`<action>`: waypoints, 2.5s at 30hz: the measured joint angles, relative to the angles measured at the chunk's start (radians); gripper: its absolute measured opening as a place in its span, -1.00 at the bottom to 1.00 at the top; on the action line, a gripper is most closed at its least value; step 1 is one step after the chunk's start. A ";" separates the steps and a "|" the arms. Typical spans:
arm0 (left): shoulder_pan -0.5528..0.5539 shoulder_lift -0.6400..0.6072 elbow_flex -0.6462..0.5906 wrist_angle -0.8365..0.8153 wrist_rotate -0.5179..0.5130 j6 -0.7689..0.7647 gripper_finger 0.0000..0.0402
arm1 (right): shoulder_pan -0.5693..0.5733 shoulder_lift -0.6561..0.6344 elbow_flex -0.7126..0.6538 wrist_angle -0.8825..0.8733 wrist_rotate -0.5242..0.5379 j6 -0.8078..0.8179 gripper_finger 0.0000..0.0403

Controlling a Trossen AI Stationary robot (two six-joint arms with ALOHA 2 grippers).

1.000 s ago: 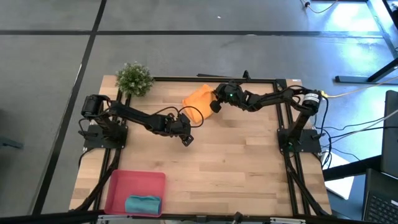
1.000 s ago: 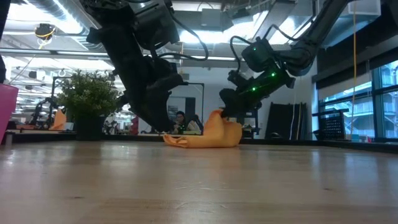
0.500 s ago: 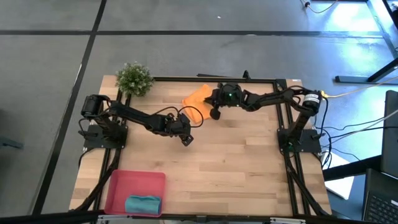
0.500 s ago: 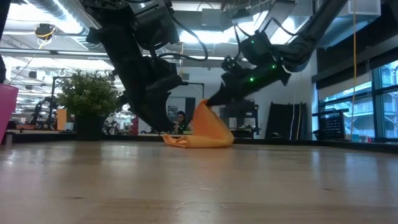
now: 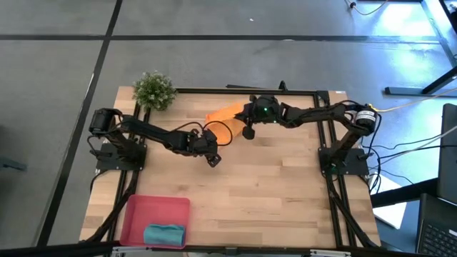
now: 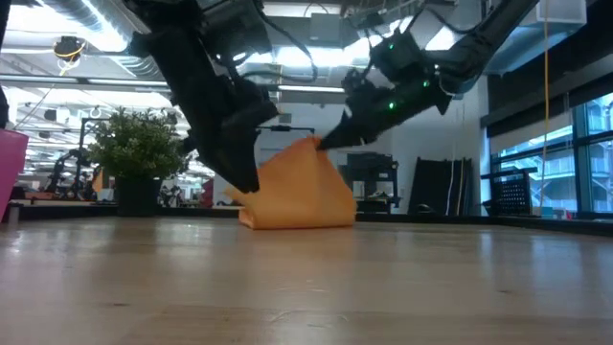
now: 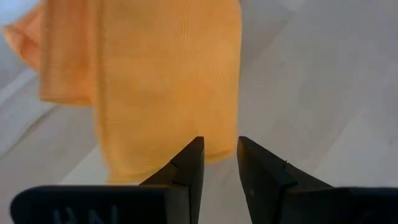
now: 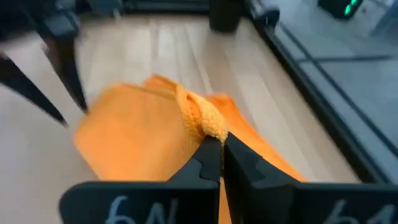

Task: Roll microfiber towels into tight, uniform cylinder then place into a basket
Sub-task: Fold the orange microfiber towel

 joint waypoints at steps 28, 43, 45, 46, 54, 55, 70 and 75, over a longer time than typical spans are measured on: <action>-0.021 -0.045 0.000 -0.029 -0.033 0.000 -0.56 | 0.014 0.073 -0.002 -0.038 0.343 0.192 -0.98; -0.021 -0.045 0.000 -0.029 -0.033 -0.001 -0.56 | 0.018 0.080 -0.001 -0.187 0.287 0.258 -0.90; -0.021 -0.045 0.000 -0.029 -0.033 0.000 -0.56 | 0.018 0.080 -0.001 -0.192 0.283 0.283 -0.83; -0.021 -0.045 0.000 -0.029 -0.033 0.000 -0.56 | 0.018 0.080 -0.001 -0.191 0.281 0.301 -0.79; -0.021 -0.045 0.000 -0.029 -0.033 -0.001 -0.56 | -0.003 0.080 -0.001 -0.203 0.314 0.315 -0.36; -0.021 -0.045 0.000 -0.029 -0.033 0.000 -0.56 | -0.006 0.080 -0.001 -0.202 0.325 0.333 -0.29; 0.069 0.008 0.002 0.061 -0.050 0.076 -0.56 | -0.034 0.052 0.024 -0.320 -0.104 0.264 0.21; 0.116 0.049 0.002 0.109 -0.031 0.135 -0.56 | -0.029 0.057 -0.008 -0.330 -0.137 0.194 0.21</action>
